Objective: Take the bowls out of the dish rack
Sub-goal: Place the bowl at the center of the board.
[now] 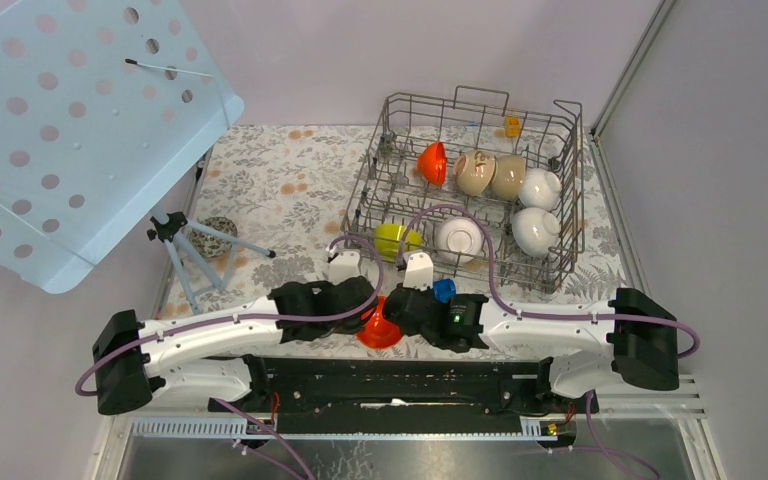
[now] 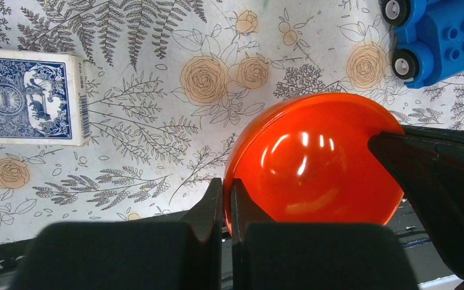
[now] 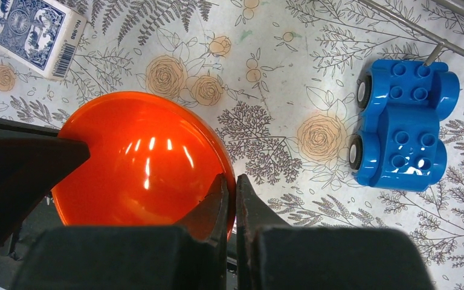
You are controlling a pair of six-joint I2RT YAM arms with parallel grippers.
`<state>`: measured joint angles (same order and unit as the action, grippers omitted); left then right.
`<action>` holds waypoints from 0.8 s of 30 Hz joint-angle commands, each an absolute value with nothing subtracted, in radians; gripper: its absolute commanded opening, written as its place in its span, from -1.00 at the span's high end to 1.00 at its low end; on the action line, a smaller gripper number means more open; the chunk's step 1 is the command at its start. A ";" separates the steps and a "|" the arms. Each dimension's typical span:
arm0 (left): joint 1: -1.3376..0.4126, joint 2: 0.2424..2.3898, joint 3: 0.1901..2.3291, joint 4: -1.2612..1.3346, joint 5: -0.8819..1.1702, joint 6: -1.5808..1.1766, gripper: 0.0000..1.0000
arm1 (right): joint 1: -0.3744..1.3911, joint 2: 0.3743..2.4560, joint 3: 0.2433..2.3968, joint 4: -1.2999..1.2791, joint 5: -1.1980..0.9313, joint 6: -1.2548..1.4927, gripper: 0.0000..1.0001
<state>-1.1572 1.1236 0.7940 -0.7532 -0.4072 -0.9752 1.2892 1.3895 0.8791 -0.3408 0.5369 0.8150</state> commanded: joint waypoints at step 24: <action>-0.790 1.247 1.470 -0.784 -0.590 -0.589 1.00 | 1.292 0.919 0.620 -0.118 0.250 0.548 -0.82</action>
<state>-0.9310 1.1877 1.3632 -0.9047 -0.6456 -0.7013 1.2877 0.9302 0.6556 -0.1955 0.3237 0.5869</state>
